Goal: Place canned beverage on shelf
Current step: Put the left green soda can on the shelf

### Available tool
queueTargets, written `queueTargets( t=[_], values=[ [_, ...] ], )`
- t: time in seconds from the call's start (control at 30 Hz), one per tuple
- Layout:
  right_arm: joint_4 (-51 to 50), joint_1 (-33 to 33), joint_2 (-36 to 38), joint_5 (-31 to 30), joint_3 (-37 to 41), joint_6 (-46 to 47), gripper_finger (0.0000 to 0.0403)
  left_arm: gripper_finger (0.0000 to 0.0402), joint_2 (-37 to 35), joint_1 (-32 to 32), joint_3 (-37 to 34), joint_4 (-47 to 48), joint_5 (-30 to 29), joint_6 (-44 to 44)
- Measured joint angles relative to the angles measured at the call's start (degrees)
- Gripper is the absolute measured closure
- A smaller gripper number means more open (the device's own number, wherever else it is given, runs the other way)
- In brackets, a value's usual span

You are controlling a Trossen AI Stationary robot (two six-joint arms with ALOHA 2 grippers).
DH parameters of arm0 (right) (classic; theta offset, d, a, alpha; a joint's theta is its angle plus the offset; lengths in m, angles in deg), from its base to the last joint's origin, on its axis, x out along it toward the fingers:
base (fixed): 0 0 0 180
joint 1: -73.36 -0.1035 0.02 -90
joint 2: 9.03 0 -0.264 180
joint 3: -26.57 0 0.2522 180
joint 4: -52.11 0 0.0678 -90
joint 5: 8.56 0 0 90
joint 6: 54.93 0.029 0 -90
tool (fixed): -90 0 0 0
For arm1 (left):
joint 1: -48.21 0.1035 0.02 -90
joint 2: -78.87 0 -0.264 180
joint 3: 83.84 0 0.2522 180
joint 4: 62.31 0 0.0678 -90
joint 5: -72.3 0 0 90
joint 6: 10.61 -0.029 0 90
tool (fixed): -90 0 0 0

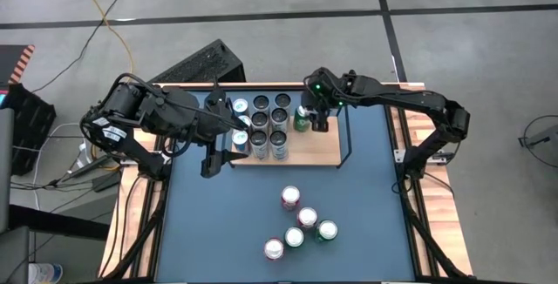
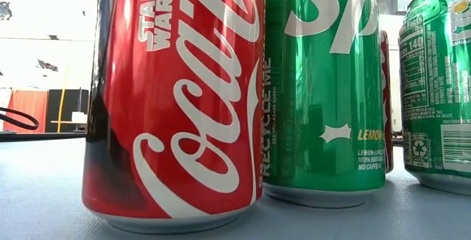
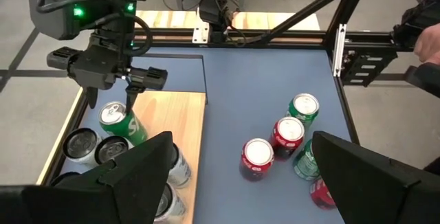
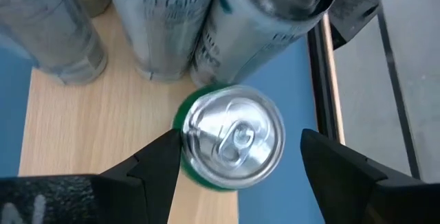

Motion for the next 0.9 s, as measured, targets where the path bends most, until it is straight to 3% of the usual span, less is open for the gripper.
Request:
queueTargets(
  t=[0.3,0.5,0.77,0.9],
  values=[
    [2.3,-0.8,0.0,0.1,-0.1,0.2,0.0121,0.0068,0.0,0.0,0.0,0.0,-1.1,0.0],
    [2.0,-2.0,0.0,0.2,-5.1,0.2,0.0121,0.0068,0.0,0.0,0.0,-0.1,-1.2,0.0],
    [-6.5,-2.2,0.8,-0.1,-8.9,-0.9,0.0121,0.0068,0.0,0.0,0.0,0.0,-1.2,1.9],
    [-12.4,-1.2,1.0,-3.0,-8.4,-2.3,0.0121,0.0068,0.0,0.0,0.0,0.0,-1.2,2.3]
  ],
)
